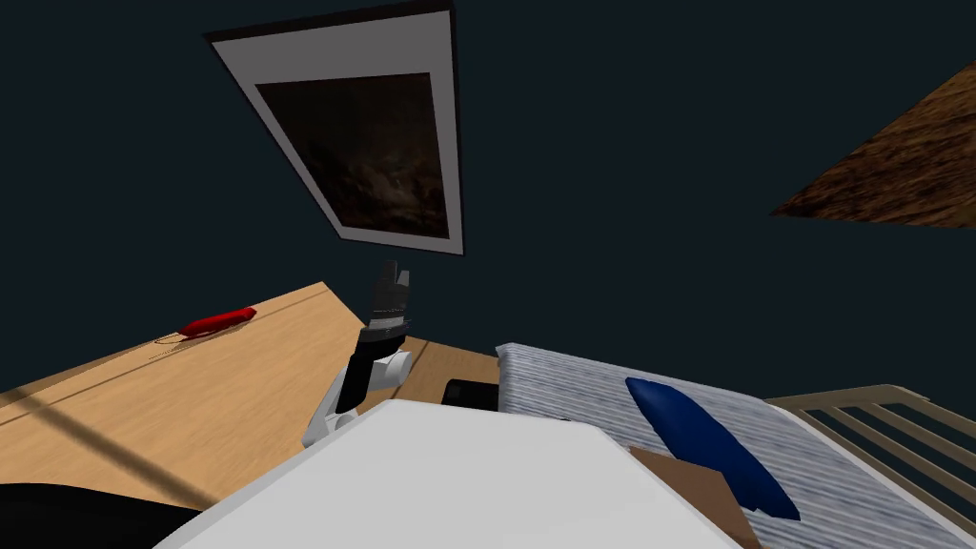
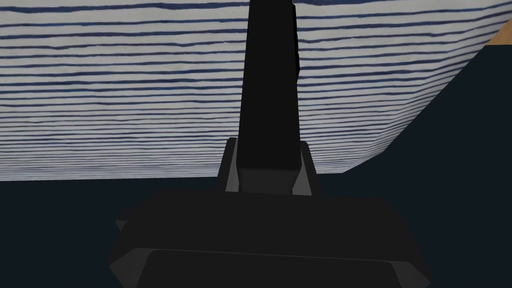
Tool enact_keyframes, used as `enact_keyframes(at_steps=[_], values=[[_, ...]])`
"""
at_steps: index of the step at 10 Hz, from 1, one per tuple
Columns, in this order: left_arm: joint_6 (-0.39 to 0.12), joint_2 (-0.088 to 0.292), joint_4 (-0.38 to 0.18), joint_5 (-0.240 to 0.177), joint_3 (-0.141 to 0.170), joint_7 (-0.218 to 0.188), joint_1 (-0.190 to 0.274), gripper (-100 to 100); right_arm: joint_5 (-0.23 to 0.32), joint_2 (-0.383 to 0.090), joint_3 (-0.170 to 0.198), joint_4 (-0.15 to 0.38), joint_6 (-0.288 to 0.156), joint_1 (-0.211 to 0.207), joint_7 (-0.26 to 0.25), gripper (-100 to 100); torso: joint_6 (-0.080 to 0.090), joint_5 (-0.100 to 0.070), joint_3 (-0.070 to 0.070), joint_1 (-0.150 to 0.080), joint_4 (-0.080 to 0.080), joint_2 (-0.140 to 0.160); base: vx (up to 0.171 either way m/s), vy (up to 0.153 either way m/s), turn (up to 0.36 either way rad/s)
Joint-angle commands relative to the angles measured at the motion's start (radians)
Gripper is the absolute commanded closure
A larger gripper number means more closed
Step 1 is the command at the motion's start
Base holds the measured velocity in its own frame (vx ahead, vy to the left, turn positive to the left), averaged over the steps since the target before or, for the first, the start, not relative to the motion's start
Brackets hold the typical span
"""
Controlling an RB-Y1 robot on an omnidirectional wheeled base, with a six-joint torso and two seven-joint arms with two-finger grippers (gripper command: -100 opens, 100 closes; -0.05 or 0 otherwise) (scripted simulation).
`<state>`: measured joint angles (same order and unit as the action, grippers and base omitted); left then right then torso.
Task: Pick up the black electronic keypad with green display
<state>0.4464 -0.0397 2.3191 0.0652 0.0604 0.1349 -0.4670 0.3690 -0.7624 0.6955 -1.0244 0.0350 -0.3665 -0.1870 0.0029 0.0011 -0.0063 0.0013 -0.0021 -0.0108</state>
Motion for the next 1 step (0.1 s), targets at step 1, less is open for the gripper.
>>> enact_keyframes(at_steps=[1], values=[[0.000, 0.000, 0.000, 0.000, 0.000, 0.000, 0.000, 0, 0.000, 0.000, 0.000, 0.000, 0.000, 0.000, 0.000, 0, 0.000, 0.000, 0.000, 0.000, 0.000, 0.000, 0.006, 0.002, 0.004]])
